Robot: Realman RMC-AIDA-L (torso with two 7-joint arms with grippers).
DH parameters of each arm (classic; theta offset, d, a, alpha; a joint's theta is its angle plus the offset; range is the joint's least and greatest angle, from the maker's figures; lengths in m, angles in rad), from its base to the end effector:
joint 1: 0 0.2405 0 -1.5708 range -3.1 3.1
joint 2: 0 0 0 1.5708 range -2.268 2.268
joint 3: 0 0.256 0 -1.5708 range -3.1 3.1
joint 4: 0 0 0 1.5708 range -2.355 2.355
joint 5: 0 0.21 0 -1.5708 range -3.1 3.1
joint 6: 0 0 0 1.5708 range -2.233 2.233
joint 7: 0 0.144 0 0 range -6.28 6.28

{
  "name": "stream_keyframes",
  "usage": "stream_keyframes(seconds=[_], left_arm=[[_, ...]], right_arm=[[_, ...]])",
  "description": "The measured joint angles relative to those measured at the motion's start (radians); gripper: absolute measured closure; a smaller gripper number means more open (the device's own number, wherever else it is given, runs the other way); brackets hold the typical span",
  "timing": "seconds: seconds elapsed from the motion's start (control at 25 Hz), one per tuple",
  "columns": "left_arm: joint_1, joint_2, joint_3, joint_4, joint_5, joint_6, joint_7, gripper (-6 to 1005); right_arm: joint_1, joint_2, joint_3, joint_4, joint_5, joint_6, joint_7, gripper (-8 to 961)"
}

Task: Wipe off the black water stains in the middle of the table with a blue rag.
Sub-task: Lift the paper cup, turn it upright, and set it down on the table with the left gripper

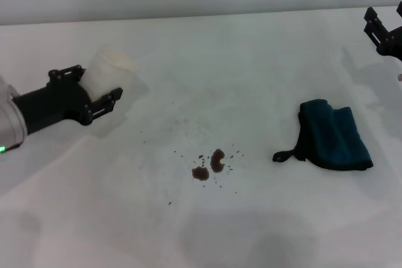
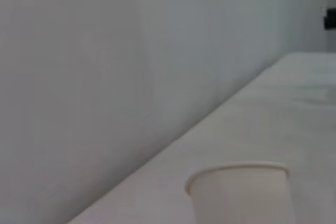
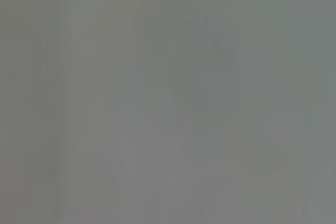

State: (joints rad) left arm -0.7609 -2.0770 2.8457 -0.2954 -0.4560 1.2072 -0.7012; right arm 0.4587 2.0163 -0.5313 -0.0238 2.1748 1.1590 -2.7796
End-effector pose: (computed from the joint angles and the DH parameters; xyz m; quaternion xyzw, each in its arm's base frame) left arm -0.2885 0.3689 -0.0398 -0.9320 -0.1146 -0.1631 0.3028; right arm 0.3683 0.3322 0.0292 -0.6942 0.2606 0.2758 0.6116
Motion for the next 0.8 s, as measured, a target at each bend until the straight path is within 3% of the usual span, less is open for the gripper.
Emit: stream_keyframes(seconds=[0.44,0.8], left_arm=[[0.205,0.000,-0.001,0.158,-0.215,-0.009,0.217,421],[0.276,-0.001,-0.002,0.226,-0.261,-0.057,0.324,428]], right_arm=[[-0.020,-0.002,-0.014,-0.019,-0.001,-0.004,-0.005,257],[-0.046,-0.003,-0.027,-0.039,-0.001,0.000,0.000,258]])
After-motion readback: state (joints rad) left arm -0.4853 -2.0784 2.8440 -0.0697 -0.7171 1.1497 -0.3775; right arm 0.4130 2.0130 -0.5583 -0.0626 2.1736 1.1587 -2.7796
